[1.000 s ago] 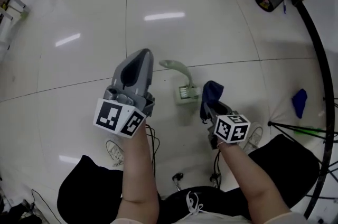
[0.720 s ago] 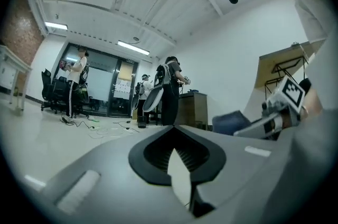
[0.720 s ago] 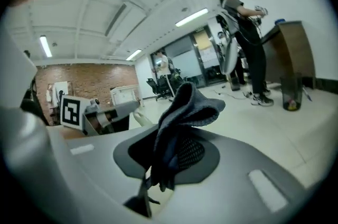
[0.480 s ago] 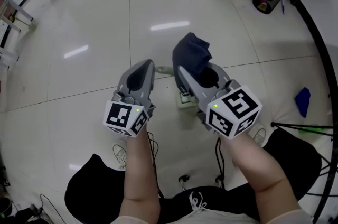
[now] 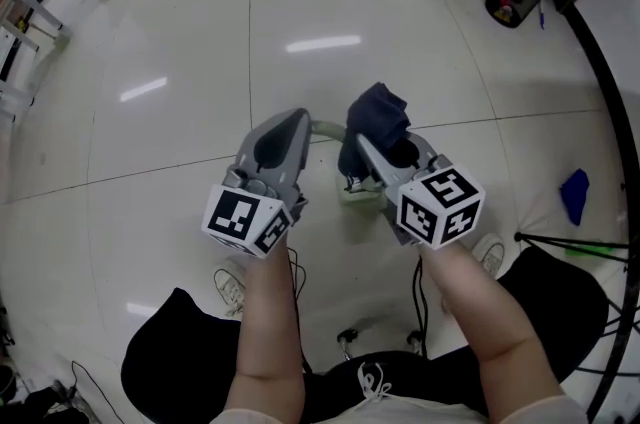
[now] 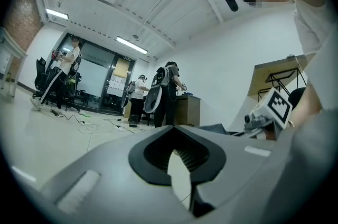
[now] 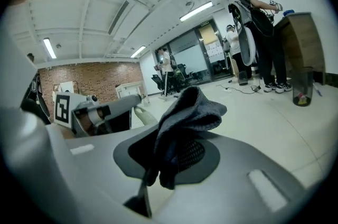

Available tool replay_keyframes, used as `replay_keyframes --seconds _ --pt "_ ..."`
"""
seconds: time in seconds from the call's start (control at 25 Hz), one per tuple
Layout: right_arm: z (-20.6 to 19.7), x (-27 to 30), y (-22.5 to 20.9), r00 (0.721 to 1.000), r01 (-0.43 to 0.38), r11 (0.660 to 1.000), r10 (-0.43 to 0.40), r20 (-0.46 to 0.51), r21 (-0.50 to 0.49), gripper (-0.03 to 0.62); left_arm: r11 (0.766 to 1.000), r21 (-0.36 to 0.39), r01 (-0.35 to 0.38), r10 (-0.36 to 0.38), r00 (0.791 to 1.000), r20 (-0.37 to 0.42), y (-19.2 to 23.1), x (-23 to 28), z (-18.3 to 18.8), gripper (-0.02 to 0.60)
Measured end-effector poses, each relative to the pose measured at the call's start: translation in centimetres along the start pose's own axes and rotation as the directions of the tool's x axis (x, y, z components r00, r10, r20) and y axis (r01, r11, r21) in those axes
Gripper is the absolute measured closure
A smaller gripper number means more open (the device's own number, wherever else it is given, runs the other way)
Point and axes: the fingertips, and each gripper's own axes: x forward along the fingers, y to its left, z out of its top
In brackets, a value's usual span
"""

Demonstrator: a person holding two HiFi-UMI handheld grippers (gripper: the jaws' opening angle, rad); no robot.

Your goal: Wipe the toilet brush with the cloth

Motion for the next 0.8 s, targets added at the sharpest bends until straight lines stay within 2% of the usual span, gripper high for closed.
replay_keyframes --seconds 0.36,0.64,0.8 --pt "-10.7 0.7 -4.7 0.977 0.114 0.993 -0.11 -0.185 0.014 0.52 0.998 -0.068 0.008 -0.004 0.999 0.052 0.6 -0.2 0.2 0.575" --pt "-19.8 1.2 -6.2 0.922 0.158 0.986 -0.13 -0.364 0.048 0.52 0.995 -0.091 0.031 -0.025 0.997 0.067 0.5 -0.2 0.4 0.575" --pt "-21.9 0.9 -6.2 0.905 0.196 0.975 -0.14 -0.401 0.1 0.519 0.994 -0.101 0.031 -0.024 0.997 0.07 0.5 -0.1 0.3 0.575"
